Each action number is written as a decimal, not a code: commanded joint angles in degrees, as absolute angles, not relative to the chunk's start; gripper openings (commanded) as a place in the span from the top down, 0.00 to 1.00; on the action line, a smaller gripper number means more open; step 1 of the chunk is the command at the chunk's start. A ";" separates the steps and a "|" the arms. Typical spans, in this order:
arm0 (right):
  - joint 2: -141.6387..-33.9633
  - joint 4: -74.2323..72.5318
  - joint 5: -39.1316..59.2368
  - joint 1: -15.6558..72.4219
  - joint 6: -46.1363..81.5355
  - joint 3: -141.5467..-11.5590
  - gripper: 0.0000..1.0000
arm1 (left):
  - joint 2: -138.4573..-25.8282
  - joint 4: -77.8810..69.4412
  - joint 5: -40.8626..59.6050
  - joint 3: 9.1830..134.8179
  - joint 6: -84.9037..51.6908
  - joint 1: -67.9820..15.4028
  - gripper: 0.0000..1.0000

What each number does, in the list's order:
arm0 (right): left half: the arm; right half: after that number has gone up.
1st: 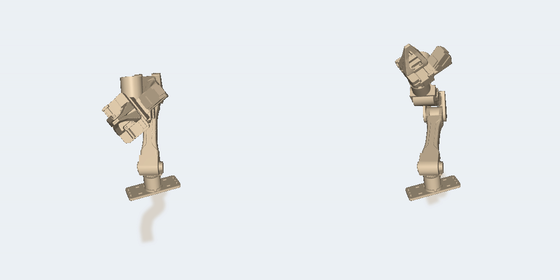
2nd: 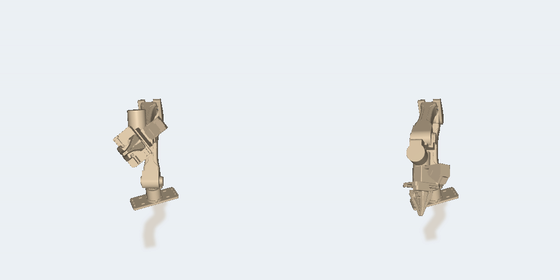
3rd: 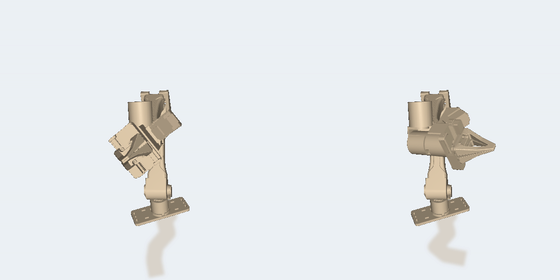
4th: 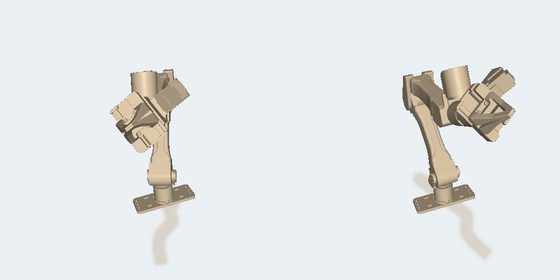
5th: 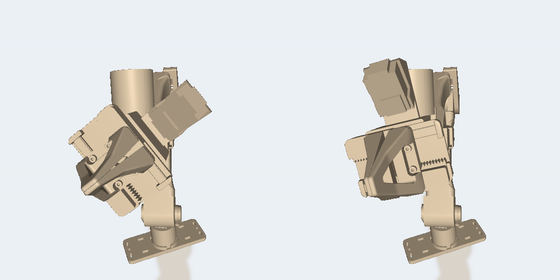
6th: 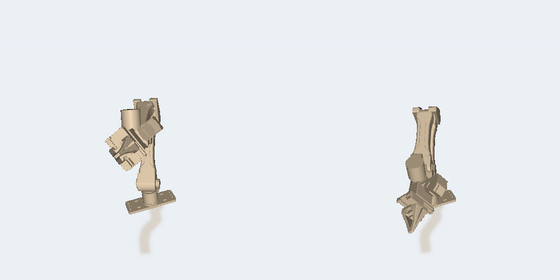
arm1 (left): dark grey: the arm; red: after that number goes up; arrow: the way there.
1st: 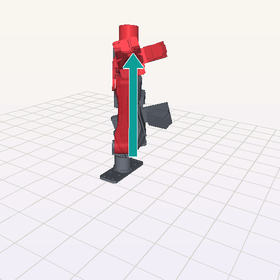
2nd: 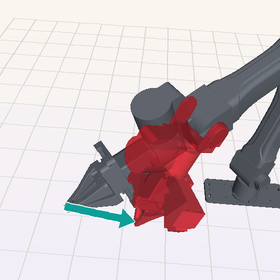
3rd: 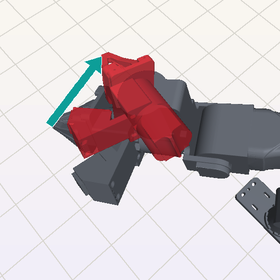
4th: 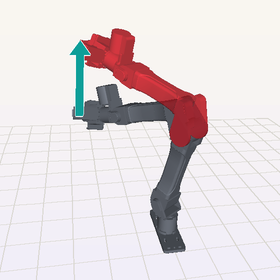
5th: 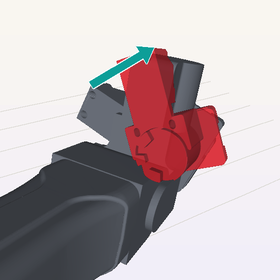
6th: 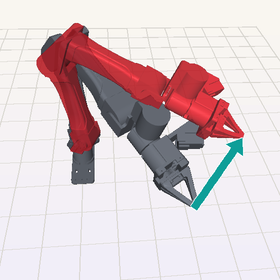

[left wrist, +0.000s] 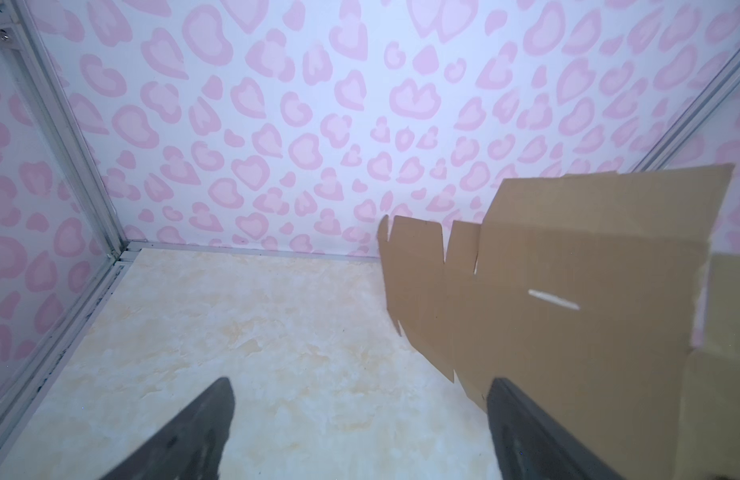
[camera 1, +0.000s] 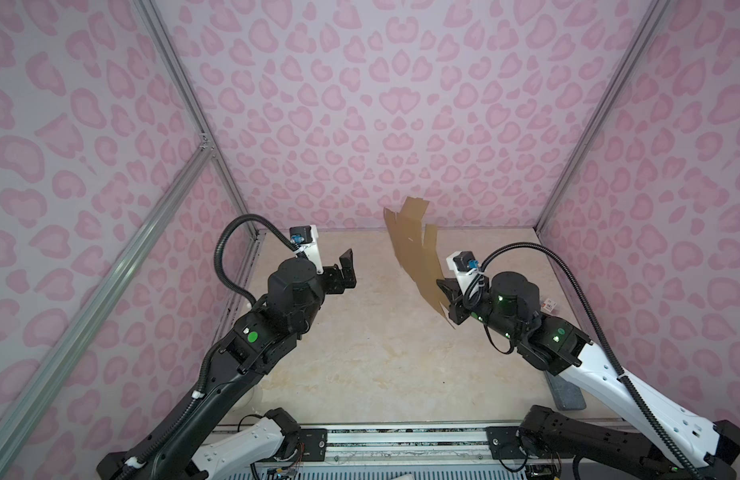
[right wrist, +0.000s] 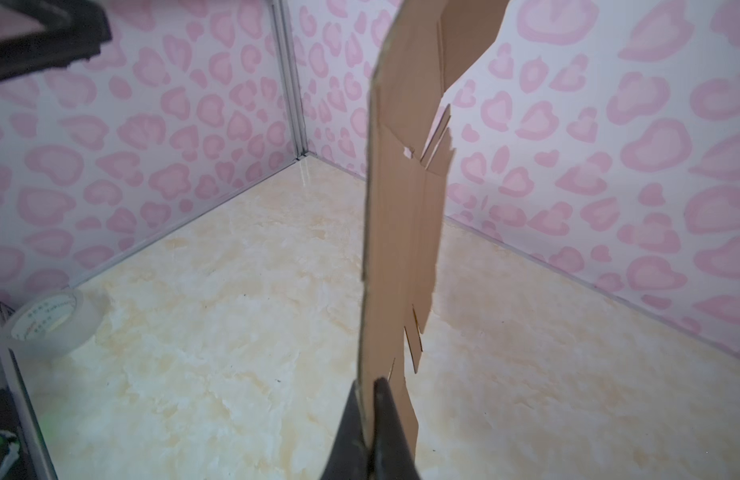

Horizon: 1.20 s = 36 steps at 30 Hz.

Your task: Fold the paper box

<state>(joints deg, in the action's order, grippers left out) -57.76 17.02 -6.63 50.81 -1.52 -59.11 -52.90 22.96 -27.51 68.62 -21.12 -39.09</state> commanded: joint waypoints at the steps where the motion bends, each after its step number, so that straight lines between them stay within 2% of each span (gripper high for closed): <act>1: -59.90 21.27 -25.77 61.50 -12.09 -55.58 1.00 | -48.31 19.27 -28.65 64.85 -24.19 -38.96 0.02; 3: -61.98 21.86 -32.05 65.39 -9.71 -52.66 1.00 | -46.37 20.44 -28.90 62.90 -25.65 -38.89 0.02; 11: -66.58 25.95 -29.70 69.87 2.29 -43.89 0.99 | -41.62 25.25 -27.33 54.63 -31.23 -38.80 0.03; 14: -67.14 28.98 -28.98 69.95 6.80 -43.13 0.86 | -41.81 26.94 -25.67 52.74 -32.56 -38.79 0.02; 17: -67.15 30.48 -28.76 70.05 10.41 -41.95 0.63 | -42.99 28.39 -24.24 51.61 -34.03 -38.84 0.02; 19: -66.41 31.88 -29.97 70.05 14.98 -41.67 0.59 | -44.16 28.68 -22.49 51.18 -34.40 -38.85 0.02; 20: -65.87 32.83 -30.39 70.05 17.29 -41.89 0.54 | -44.96 28.80 -21.44 51.19 -34.45 -38.85 0.02; 22: -64.48 34.66 -30.11 69.98 21.82 -43.22 0.39 | -46.84 29.20 -19.42 51.45 -34.03 -38.80 0.02; 25: -60.66 32.01 -28.66 69.96 26.92 -42.35 0.22 | -49.95 30.15 -15.91 52.32 -32.94 -38.82 0.03; 28: -55.60 28.37 -27.47 67.79 31.37 -38.72 0.03 | -54.27 31.52 -10.74 52.24 -36.98 -38.79 0.02; 33: -45.79 27.02 -10.94 51.22 36.59 -33.73 0.01 | -61.46 27.35 3.55 47.84 -46.91 -39.00 0.03; 36: -41.22 27.95 -7.01 44.74 37.12 -32.40 0.01 | -63.96 21.76 8.45 43.34 -52.05 -39.65 0.03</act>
